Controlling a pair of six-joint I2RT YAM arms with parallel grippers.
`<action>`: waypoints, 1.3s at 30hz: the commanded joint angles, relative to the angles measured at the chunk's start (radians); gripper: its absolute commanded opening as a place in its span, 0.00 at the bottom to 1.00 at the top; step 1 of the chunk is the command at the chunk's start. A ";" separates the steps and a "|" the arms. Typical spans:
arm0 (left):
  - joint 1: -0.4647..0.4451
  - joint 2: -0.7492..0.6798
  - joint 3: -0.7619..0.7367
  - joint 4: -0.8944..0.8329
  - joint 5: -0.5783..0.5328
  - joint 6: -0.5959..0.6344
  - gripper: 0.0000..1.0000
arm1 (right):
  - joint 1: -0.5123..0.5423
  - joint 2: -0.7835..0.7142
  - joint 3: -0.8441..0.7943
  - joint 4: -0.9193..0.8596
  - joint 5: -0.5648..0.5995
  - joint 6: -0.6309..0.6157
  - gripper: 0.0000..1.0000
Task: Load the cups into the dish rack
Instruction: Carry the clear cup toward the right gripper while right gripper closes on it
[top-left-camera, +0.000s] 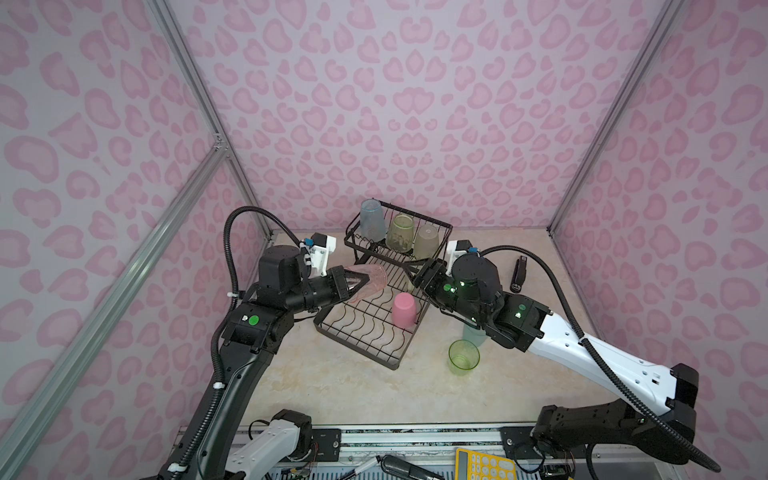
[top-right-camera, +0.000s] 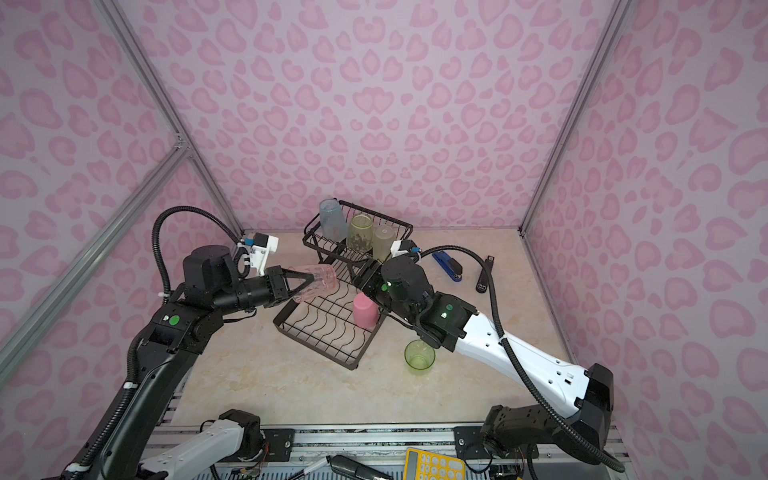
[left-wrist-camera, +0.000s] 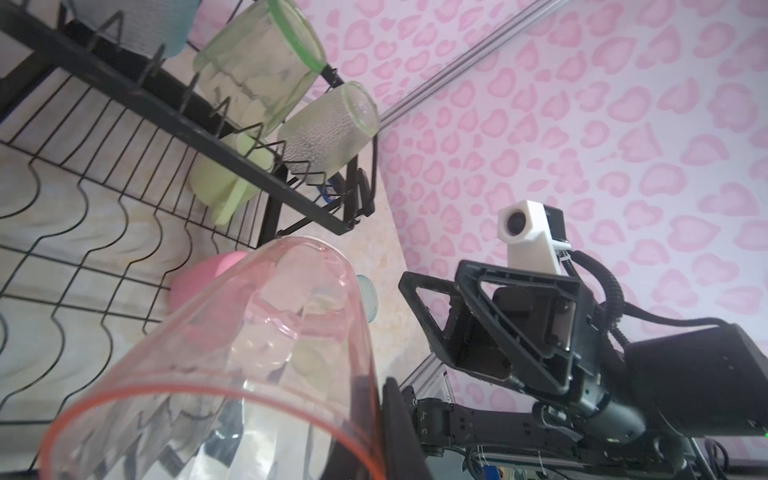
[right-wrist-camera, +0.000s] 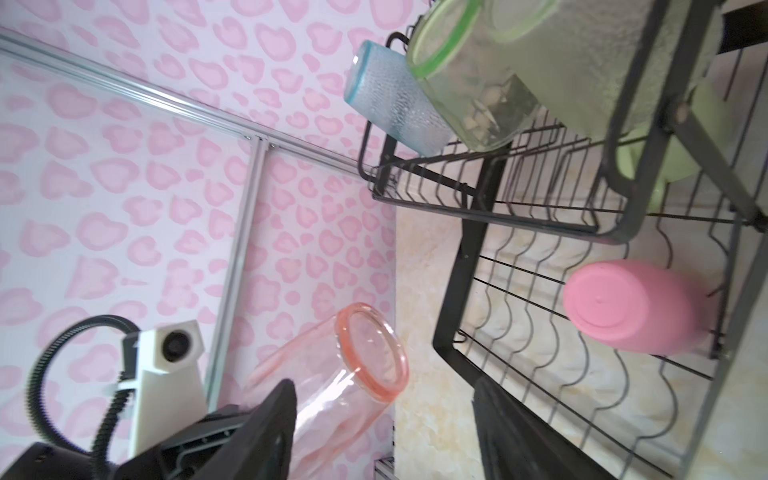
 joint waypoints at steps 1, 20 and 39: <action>0.002 -0.022 -0.041 0.258 0.110 -0.049 0.03 | 0.018 0.024 0.031 -0.006 0.043 0.117 0.70; 0.001 -0.046 -0.219 0.783 0.257 -0.181 0.04 | 0.034 0.077 0.089 0.040 0.086 0.273 0.78; -0.008 -0.004 -0.248 0.934 0.376 -0.223 0.03 | 0.008 0.129 0.160 0.009 -0.020 0.240 0.77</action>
